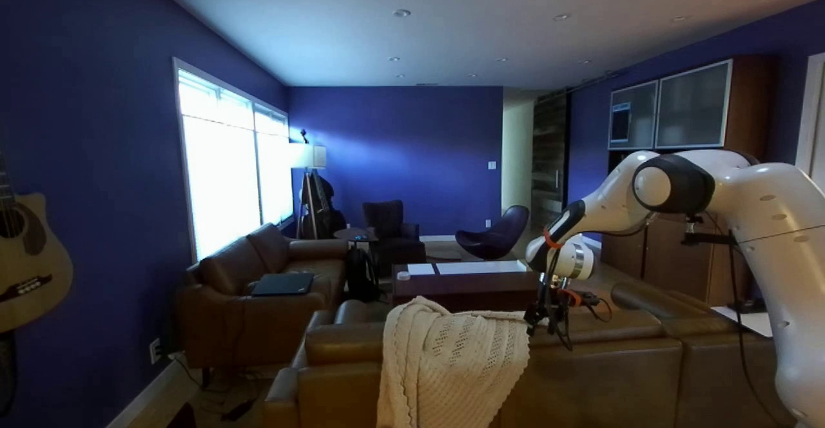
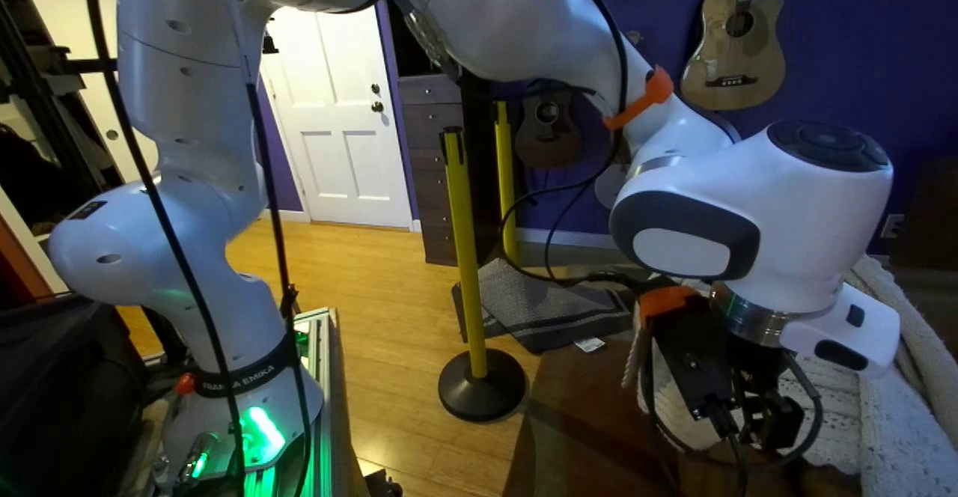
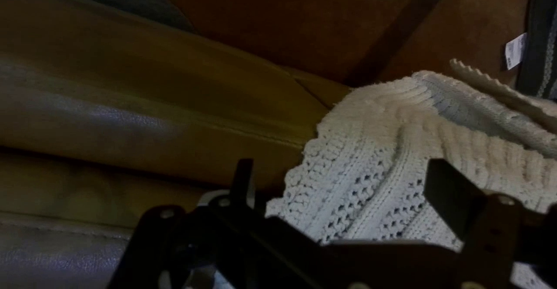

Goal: Pull the white blanket to the right, spread the white blanket a little to the left side of the couch

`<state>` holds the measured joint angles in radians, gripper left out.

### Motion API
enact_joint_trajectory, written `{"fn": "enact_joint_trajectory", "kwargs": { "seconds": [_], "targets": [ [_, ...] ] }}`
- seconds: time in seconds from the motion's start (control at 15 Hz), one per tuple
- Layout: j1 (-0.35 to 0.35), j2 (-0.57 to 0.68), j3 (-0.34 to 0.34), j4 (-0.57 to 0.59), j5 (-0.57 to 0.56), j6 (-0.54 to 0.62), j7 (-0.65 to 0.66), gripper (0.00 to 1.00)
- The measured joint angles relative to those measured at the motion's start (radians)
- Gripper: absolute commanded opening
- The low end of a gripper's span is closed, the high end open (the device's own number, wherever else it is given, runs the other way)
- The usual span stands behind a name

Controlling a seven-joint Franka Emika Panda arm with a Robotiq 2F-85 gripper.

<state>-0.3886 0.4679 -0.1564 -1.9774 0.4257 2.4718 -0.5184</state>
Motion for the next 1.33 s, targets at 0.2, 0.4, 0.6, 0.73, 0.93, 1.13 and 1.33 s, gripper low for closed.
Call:
{"fn": "enact_joint_trajectory", "kwargs": {
  "seconds": [0.2,0.4,0.6,0.73,0.93,1.13,1.33],
  "targets": [
    [0.000,0.000,0.001,0.004,0.000,0.000,0.001,1.00],
    [-0.007,0.001,0.009,0.004,-0.003,-0.001,0.001,1.00],
    [-0.042,0.019,0.047,0.016,0.004,-0.003,0.001,1.00],
    [-0.072,0.047,0.079,0.041,0.020,-0.002,-0.002,1.00],
    [-0.117,0.096,0.123,0.092,0.054,-0.002,-0.014,1.00],
    [-0.155,0.148,0.154,0.151,0.079,-0.002,-0.021,1.00],
    [-0.184,0.193,0.175,0.201,0.083,-0.002,-0.021,1.00]
  ]
}}
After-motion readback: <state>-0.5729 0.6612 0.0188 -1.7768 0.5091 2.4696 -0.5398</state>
